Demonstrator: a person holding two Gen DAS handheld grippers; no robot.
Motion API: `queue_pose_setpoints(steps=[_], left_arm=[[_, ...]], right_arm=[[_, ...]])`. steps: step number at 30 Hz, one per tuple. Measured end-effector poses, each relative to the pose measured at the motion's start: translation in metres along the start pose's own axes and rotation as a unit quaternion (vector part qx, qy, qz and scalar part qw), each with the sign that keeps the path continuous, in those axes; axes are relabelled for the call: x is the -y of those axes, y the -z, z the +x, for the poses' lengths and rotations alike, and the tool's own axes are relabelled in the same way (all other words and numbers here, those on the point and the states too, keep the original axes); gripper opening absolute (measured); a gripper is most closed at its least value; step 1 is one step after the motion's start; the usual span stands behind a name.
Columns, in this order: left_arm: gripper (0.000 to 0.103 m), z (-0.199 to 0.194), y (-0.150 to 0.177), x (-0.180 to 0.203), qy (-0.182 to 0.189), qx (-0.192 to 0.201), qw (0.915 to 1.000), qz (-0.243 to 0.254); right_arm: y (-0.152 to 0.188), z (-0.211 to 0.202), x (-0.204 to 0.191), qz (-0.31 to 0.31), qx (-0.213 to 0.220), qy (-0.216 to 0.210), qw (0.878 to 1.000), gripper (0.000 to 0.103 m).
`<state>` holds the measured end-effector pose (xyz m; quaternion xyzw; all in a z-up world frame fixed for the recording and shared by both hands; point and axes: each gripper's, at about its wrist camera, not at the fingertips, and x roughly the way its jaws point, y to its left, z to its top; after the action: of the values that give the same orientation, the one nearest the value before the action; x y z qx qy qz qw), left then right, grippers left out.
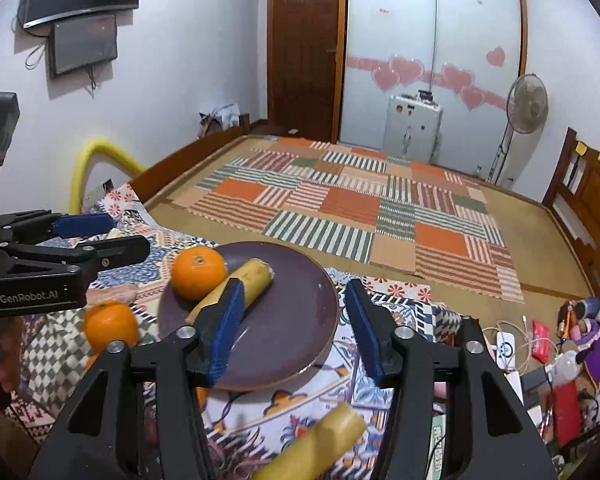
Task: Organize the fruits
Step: 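Grasp the yellow corn cob with the right tool while the left tool grasps another large orange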
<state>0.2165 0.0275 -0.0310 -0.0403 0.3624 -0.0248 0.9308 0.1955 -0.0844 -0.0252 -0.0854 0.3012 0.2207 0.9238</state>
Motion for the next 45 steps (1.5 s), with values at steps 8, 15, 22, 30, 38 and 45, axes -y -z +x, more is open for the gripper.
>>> queue_pose_setpoints(steps=[8, 15, 22, 30, 38, 45], left_arm=[[0.067, -0.031, 0.032, -0.007, -0.009, 0.014, 0.9998, 0.012], [0.067, -0.037, 0.065, -0.019, -0.01, 0.0, 0.9998, 0.019], [0.067, -0.03, 0.09, -0.034, -0.016, -0.016, 0.9994, 0.027], [0.068, -0.002, 0.114, -0.058, -0.011, -0.051, 0.9987, 0.003], [0.074, 0.013, 0.118, -0.057, -0.004, -0.058, 0.9983, 0.009], [0.089, 0.015, 0.108, -0.042, -0.006, -0.04, 0.9985, 0.035]], right_arm=[[0.026, -0.028, -0.007, 0.001, 0.006, 0.012, 1.0, 0.056], [0.058, -0.03, -0.002, 0.017, -0.011, 0.029, 0.999, 0.056], [0.092, -0.019, -0.001, 0.023, -0.038, 0.053, 0.998, 0.056], [0.118, 0.005, 0.002, 0.048, -0.07, 0.046, 0.995, 0.056], [0.119, 0.016, -0.007, 0.051, -0.071, 0.036, 0.995, 0.058], [0.121, 0.009, -0.004, 0.05, -0.071, 0.025, 0.996, 0.05]])
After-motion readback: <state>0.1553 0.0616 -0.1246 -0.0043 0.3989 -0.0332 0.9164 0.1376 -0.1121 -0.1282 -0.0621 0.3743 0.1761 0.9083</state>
